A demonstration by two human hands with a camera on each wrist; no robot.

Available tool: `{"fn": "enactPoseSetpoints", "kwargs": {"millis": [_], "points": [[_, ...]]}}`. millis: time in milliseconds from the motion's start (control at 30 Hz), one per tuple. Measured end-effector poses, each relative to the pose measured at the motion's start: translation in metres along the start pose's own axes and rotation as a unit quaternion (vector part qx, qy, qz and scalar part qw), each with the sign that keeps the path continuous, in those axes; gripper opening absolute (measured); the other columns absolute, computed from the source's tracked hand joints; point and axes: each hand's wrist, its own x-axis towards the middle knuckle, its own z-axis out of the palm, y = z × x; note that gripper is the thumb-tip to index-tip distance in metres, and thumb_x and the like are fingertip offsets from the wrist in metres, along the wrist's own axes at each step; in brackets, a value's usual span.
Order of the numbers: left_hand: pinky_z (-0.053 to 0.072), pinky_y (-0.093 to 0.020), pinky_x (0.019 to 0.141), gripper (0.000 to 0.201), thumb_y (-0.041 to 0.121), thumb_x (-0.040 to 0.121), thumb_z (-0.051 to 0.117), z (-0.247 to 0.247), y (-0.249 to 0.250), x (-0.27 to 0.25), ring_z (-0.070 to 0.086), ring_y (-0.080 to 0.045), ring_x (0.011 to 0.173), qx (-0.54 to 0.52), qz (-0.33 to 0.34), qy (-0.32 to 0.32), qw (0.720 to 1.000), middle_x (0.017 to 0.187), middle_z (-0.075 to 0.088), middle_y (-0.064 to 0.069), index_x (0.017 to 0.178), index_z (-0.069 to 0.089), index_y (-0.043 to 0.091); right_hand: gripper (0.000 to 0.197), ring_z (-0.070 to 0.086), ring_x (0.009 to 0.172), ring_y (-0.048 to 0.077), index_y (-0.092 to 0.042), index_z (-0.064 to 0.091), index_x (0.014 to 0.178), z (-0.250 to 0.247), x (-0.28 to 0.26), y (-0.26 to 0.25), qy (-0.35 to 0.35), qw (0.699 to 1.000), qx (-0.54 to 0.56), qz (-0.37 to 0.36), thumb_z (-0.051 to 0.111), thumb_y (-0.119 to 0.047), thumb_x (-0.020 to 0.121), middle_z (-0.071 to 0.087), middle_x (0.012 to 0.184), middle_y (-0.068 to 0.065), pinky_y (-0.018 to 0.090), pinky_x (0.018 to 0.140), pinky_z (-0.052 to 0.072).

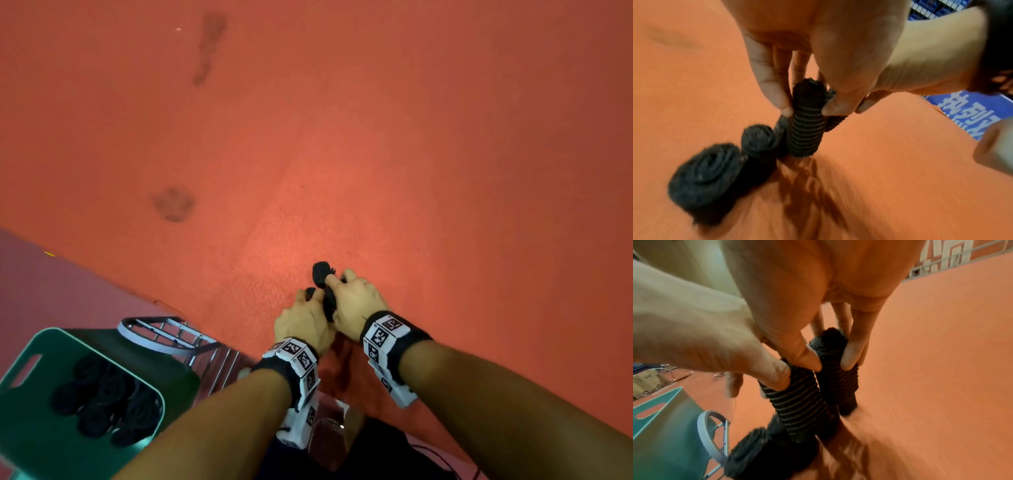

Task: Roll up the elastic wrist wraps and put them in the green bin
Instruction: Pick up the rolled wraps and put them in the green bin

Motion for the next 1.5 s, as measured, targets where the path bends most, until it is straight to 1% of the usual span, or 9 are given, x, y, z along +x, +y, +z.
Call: {"fn": "enactPoseSetpoints", "kwargs": {"millis": [167,367,633,800,967,1167,1233,1333,1500], "points": [[0.051,-0.044,0.084,0.045,0.034,0.087,0.059,-0.056,-0.032,-0.012,0.064,-0.042,0.106,-0.019,-0.005,0.07,0.997,0.127,0.05,-0.007,0.13,0.048,0.024,0.053,0.055,0.11,0.038,-0.016,0.044,0.137,-0.041,-0.003,-0.053,0.049,0.998,-0.036,-0.032,0.064,-0.02,0.088,0.046,0.124,0.013,0.041,0.086,0.047],[0.049,-0.042,0.081,0.04,0.033,0.089,0.059,-0.096,-0.109,-0.034,0.065,-0.042,0.102,-0.062,-0.041,0.14,0.987,0.126,0.051,-0.006,0.126,0.05,0.025,0.048,0.058,0.106,0.038,-0.016,0.045,0.134,-0.046,0.008,-0.139,0.073,0.99,-0.081,-0.092,0.061,-0.017,0.088,0.047,0.12,0.012,0.043,0.085,0.048],[0.05,-0.042,0.082,0.04,0.035,0.087,0.06,-0.104,-0.227,-0.067,0.065,-0.041,0.102,-0.122,-0.124,0.17,0.97,0.124,0.051,-0.006,0.125,0.05,0.023,0.047,0.058,0.105,0.038,-0.015,0.046,0.132,-0.007,0.02,-0.264,0.036,0.971,-0.148,-0.182,0.064,-0.023,0.089,0.047,0.12,0.012,0.04,0.081,0.045],[0.044,-0.04,0.074,0.043,0.032,0.087,0.058,-0.095,-0.309,-0.094,0.064,-0.04,0.103,-0.162,-0.198,0.19,0.948,0.127,0.049,-0.005,0.128,0.048,0.024,0.043,0.058,0.102,0.039,-0.016,0.048,0.127,0.028,0.028,-0.339,0.02,0.959,-0.172,-0.223,0.063,-0.019,0.087,0.046,0.119,0.011,0.039,0.077,0.042],[0.048,-0.043,0.08,0.048,0.037,0.087,0.061,-0.079,-0.393,-0.11,0.063,-0.04,0.107,-0.202,-0.271,0.201,0.919,0.126,0.053,-0.005,0.127,0.042,0.019,0.041,0.058,0.094,0.039,-0.016,0.048,0.127,0.066,0.028,-0.403,0.006,0.95,-0.164,-0.265,0.059,-0.02,0.088,0.039,0.12,0.01,0.041,0.077,0.044],[0.049,-0.044,0.089,0.046,0.03,0.086,0.066,-0.066,-0.47,-0.088,0.061,-0.04,0.11,-0.262,-0.276,0.185,0.906,0.133,0.052,-0.005,0.129,0.048,0.026,0.041,0.057,0.107,0.033,-0.019,0.044,0.129,0.123,0.037,-0.444,-0.026,0.928,-0.236,-0.287,0.058,-0.032,0.092,0.042,0.128,0.007,0.042,0.076,0.049],[0.05,-0.045,0.091,0.047,0.028,0.087,0.067,-0.06,-0.486,-0.072,0.061,-0.04,0.112,-0.264,-0.263,0.178,0.911,0.136,0.051,-0.004,0.131,0.049,0.028,0.04,0.061,0.104,0.034,-0.019,0.041,0.131,0.141,0.045,-0.451,-0.044,0.924,-0.259,-0.278,0.056,-0.033,0.096,0.042,0.129,0.008,0.04,0.07,0.045],[0.051,-0.043,0.085,0.048,0.029,0.087,0.068,-0.051,-0.5,-0.048,0.062,-0.034,0.111,-0.233,-0.252,0.163,0.925,0.13,0.055,-0.001,0.131,0.049,0.032,0.042,0.068,0.093,0.038,-0.016,0.038,0.135,0.167,0.061,-0.457,-0.07,0.921,-0.286,-0.255,0.055,-0.02,0.097,0.041,0.134,0.012,0.041,0.065,0.042],[0.046,-0.04,0.076,0.045,0.032,0.089,0.067,-0.036,-0.508,-0.018,0.063,-0.037,0.105,-0.2,-0.251,0.121,0.94,0.121,0.058,-0.003,0.13,0.05,0.033,0.054,0.067,0.096,0.043,-0.007,0.032,0.141,0.2,0.095,-0.457,-0.133,0.923,-0.288,-0.219,0.056,-0.004,0.094,0.034,0.139,0.02,0.049,0.077,0.053]]}}
